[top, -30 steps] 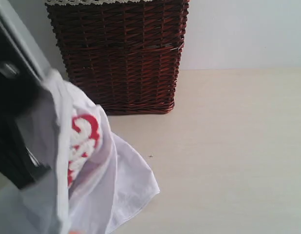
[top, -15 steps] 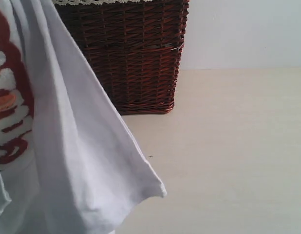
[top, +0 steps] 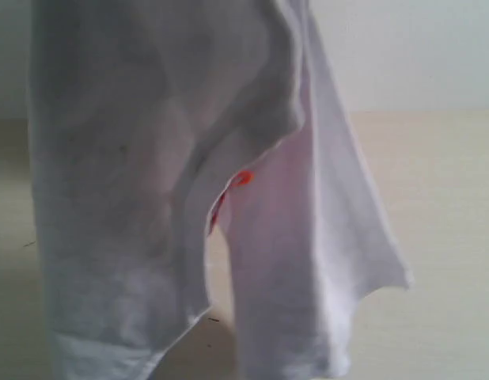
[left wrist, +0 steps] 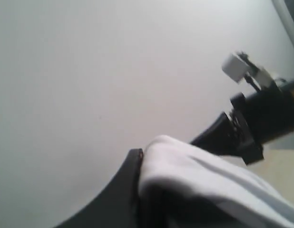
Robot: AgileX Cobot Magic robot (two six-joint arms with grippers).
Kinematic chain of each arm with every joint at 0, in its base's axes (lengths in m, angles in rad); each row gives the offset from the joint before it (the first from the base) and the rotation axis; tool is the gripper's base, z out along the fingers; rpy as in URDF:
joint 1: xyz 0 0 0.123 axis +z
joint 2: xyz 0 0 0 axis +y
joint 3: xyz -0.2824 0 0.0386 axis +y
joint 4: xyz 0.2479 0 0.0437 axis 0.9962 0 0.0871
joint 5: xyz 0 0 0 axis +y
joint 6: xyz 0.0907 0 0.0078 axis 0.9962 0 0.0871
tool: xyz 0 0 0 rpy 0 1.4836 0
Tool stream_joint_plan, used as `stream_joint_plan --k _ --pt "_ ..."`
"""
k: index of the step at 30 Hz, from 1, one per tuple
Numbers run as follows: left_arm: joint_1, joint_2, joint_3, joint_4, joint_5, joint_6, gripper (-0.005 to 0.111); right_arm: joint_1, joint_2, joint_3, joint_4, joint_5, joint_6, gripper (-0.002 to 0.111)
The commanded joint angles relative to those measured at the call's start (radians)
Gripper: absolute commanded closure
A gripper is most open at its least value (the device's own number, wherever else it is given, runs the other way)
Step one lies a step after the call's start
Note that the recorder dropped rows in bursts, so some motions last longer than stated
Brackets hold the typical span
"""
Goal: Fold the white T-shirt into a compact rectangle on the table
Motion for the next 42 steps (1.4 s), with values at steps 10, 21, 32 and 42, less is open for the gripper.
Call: stream_joint_plan --k 10,21,32,42 --pt "0.058 -0.139 -0.065 -0.428 0.585 0.289 0.107 -0.027 -0.015 -0.007 0.003 -0.014 0.006 0.108" --pt "0.816 -0.103 0.671 -0.22 0.116 -0.007 0.101 -0.027 -0.015 -0.007 0.003 -0.142 0.024 0.108" --pt "1.196 -0.026 0.513 -0.591 -0.029 -0.039 0.047 -0.027 -0.015 -0.007 0.003 -0.154 0.024 0.108" --pt "1.196 -0.093 0.42 -0.65 0.032 0.025 0.047 -0.027 -0.015 -0.007 0.003 -0.158 0.024 0.108"
